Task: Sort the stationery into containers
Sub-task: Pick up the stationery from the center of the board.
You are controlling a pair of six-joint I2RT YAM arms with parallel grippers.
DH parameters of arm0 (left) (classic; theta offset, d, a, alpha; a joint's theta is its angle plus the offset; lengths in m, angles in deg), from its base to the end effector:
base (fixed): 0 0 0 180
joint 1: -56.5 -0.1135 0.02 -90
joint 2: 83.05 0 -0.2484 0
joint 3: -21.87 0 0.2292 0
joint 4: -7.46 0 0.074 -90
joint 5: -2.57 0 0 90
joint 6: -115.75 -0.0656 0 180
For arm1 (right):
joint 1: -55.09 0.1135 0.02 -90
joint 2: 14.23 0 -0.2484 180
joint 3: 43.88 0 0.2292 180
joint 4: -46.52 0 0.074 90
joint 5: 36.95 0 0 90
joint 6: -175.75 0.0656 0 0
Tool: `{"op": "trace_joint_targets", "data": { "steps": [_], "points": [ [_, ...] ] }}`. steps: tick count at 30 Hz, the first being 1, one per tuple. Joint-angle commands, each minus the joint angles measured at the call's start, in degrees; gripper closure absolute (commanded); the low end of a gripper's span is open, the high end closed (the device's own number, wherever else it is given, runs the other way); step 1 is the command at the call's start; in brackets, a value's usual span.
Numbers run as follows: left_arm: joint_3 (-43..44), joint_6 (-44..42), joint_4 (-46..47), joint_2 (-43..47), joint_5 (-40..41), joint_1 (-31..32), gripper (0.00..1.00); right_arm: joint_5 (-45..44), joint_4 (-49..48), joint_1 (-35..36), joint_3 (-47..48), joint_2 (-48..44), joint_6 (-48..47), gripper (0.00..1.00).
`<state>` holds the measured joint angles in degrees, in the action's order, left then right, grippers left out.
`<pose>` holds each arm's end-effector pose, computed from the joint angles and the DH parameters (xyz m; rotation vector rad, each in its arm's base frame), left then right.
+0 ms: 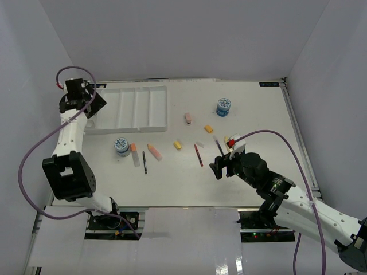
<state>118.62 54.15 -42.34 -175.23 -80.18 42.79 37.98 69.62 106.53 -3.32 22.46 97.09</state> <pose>0.3438 0.0924 0.2812 -0.9021 2.1725 0.0239 0.1250 0.1295 0.2321 -0.4879 1.8622 0.4926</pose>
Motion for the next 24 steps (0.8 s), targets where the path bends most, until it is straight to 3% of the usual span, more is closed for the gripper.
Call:
{"op": "trace_joint_targets", "data": {
  "steps": [1,7,11,24],
  "points": [
    [-7.03,-0.37,-0.96,8.91,-2.58,5.27,0.09,-1.28,-1.86,-0.11,1.24,-0.91,-0.79,0.10],
    [-23.45,-1.07,-0.09,21.05,-4.17,9.40,0.02,-1.28,-1.33,-0.11,1.33,-1.71,-0.70,0.10],
    [-27.43,-1.51,0.27,23.45,-2.59,12.30,0.02,-1.36,-0.98,-0.11,1.42,-1.53,-0.70,0.10],
    [-31.40,-1.68,4.31,16.52,2.51,16.88,0.02,-1.28,1.48,-0.11,2.91,-2.50,0.27,0.10]
  ]
}}
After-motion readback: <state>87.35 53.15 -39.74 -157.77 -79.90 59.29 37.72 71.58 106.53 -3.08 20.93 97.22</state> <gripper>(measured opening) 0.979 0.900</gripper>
